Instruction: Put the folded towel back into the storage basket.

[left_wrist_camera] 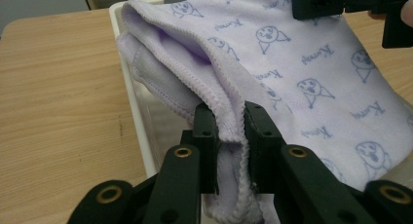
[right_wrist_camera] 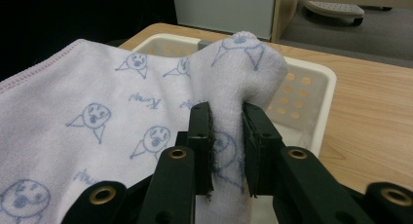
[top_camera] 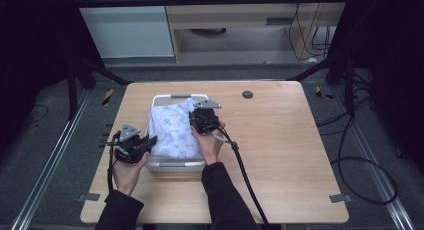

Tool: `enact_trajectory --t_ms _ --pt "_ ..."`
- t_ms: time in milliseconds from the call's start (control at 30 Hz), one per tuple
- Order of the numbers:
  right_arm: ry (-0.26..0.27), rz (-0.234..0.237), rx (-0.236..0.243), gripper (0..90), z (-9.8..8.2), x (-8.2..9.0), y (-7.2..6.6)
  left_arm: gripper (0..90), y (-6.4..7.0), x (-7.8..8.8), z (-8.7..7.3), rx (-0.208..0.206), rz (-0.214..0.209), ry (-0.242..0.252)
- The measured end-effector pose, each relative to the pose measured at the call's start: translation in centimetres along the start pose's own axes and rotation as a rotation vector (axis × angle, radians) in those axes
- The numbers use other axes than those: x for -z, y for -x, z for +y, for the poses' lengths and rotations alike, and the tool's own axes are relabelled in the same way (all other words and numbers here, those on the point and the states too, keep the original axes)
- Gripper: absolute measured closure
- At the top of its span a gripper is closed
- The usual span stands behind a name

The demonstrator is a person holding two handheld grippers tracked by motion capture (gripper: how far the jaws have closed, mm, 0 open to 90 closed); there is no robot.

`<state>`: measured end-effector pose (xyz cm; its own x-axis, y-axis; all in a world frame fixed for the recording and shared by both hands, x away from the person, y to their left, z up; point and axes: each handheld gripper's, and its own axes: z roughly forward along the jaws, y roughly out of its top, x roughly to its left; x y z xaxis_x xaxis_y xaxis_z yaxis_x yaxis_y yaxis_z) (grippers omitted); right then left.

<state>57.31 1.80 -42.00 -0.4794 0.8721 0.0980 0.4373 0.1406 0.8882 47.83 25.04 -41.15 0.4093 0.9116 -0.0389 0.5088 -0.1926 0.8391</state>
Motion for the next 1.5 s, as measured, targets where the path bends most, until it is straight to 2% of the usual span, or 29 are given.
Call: enact_trajectory --t_ms 500,700,800,833,933,1133,1200,1233,1267,1300,1333,1433,1500 --pt "-0.046 -0.017 0.002 75.5 -1.1 -1.1 0.4 76.4 0.2 -1.5 -0.8 -0.007 0.009 -0.041" --pt "-0.084 -0.018 0.017 71.9 -1.5 -1.7 0.4 75.3 0.2 -1.9 -1.1 0.000 0.034 -0.054" --pt "-0.091 -0.020 0.027 69.2 -1.4 -1.7 0.4 68.8 0.2 -2.2 -1.1 0.006 0.038 -0.074" --pt "-0.088 -0.020 0.032 63.4 -1.4 -1.5 0.5 66.1 0.2 -2.2 -1.2 0.010 0.042 -0.070" --pt "-0.088 -0.018 0.028 61.4 -1.3 -1.3 0.5 59.0 0.4 -2.0 -1.0 0.013 0.052 -0.054" --pt "-0.043 -0.003 0.025 51.5 -0.9 0.3 0.9 53.5 0.4 -1.0 -0.6 0.014 0.061 -0.010" --pt "-0.044 0.003 0.021 48.9 -0.8 0.6 1.1 52.7 0.3 -0.8 -0.5 0.018 0.059 -0.005" --pt "-0.046 0.016 0.019 43.7 -0.6 1.3 1.3 50.4 0.2 -0.4 -0.5 0.025 0.053 0.006" --pt "-0.046 0.016 0.019 43.7 -0.6 1.3 1.3 49.4 0.2 -0.4 -0.5 0.025 0.053 0.006" --pt "-0.035 0.019 0.031 39.3 -0.4 2.3 1.6 47.5 0.1 -0.2 -0.4 0.028 0.050 0.013" --pt "-0.035 0.019 0.031 39.3 -0.4 2.3 1.6 47.5 0.0 -0.1 -0.4 0.027 0.048 0.018" --pt "-0.025 0.051 0.032 30.7 -0.1 4.1 2.2 42.4 -0.3 0.6 -0.3 0.034 0.024 0.054" --pt "-0.027 0.081 0.026 27.0 -0.1 5.2 2.7 40.2 -0.3 0.9 -0.4 0.033 0.010 0.057"
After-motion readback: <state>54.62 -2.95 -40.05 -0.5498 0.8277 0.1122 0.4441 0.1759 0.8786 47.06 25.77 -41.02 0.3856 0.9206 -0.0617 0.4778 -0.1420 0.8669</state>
